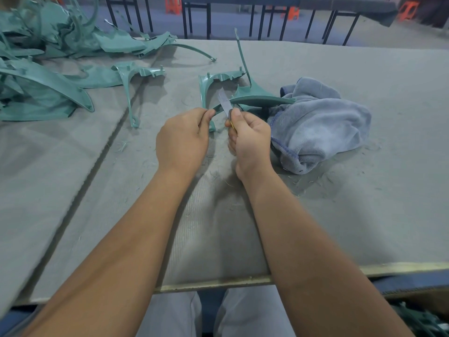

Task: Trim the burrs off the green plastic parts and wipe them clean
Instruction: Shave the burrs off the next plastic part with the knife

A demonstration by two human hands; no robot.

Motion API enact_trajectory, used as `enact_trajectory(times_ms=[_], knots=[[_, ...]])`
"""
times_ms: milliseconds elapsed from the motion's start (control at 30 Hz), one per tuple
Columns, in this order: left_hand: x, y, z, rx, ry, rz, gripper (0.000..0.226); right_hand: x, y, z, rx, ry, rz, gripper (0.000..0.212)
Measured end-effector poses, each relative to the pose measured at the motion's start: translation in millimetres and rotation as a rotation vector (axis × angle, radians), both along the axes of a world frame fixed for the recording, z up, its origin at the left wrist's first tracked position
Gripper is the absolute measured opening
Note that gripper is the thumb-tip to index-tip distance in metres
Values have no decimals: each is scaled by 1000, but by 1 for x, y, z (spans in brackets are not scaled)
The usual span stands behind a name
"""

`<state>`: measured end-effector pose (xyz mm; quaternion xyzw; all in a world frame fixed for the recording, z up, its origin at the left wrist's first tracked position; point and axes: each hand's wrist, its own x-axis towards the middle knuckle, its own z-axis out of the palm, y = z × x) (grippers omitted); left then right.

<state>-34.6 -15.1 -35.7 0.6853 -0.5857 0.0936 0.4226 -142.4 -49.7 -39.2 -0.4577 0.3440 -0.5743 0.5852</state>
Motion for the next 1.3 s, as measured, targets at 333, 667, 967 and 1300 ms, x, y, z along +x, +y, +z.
enact_trajectory(times_ms=[333, 667, 967, 1300], knots=[[0, -1, -1, -6, -11, 16, 41, 1, -1, -3, -39, 46, -81, 39], [35, 13, -2, -52, 37, 100, 37, -11, -13, -1, 142, -200, -239, 40], [40, 12, -6, 21, -1, 104, 34, -15, -12, 5, 57, -85, -262, 29], [36, 7, -5, 115, -160, 84, 37, -23, -26, 2, 25, 329, -459, 25]])
